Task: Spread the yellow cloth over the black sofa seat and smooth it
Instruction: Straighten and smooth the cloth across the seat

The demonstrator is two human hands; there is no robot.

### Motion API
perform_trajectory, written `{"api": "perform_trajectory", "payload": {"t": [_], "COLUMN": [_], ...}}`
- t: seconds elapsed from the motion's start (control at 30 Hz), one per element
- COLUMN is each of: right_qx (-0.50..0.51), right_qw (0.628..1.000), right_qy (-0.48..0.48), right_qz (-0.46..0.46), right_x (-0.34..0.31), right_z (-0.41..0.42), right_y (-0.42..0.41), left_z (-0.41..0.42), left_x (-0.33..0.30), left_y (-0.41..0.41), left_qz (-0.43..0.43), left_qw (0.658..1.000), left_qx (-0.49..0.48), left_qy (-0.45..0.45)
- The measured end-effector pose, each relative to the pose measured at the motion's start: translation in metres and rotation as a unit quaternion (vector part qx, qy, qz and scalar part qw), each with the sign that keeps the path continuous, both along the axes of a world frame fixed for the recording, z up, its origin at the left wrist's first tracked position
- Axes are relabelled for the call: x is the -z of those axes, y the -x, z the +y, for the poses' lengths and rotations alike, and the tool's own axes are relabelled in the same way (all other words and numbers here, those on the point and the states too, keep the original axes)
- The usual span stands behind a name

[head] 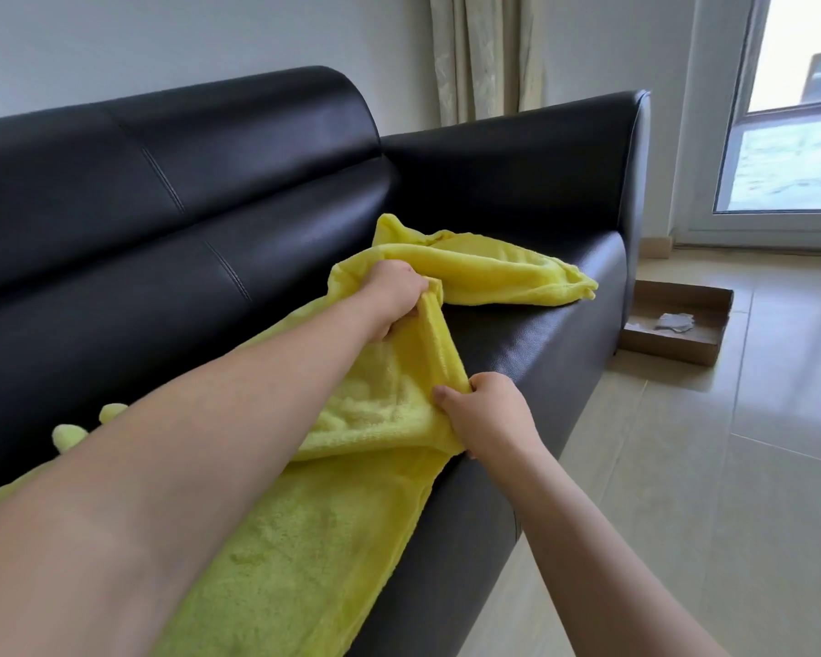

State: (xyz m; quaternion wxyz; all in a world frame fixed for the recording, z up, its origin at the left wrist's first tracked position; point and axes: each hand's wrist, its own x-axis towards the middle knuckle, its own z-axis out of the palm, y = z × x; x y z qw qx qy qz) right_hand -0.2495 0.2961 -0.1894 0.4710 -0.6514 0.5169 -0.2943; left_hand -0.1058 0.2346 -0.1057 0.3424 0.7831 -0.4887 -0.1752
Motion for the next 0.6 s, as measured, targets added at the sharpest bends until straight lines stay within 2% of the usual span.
{"api": "perform_trajectory", "payload": {"t": [0.07,0.23,0.37,0.47,0.53,0.6], "right_qx": [-0.003,0.007,-0.006,-0.025,-0.024,-0.019], "right_qw": [1.000,0.994,0.985,0.975,0.981,0.994], "right_qy": [0.015,0.052,0.058,0.070,0.056,0.045], "right_qz": [0.026,0.098,0.160,0.212,0.185,0.100], "right_x": [0.000,-0.010,-0.020,-0.026,-0.028,-0.026], "right_z": [0.001,-0.012,-0.028,-0.035,-0.038,-0.040], "right_y": [0.001,0.005,-0.004,-0.016,-0.021,-0.020], "left_z": [0.002,0.010,0.010,0.015,0.016,0.016], "left_x": [0.004,0.020,0.022,0.022,0.022,0.018], "left_y": [-0.003,-0.001,-0.014,-0.022,-0.026,-0.028], "left_qz": [-0.069,-0.181,-0.220,-0.285,-0.297,-0.290], "left_qw": [0.997,0.979,0.970,0.949,0.947,0.952], "left_qx": [-0.005,0.022,-0.045,-0.024,-0.005,-0.001], "left_qy": [0.018,-0.096,-0.092,-0.134,-0.125,-0.099]}}
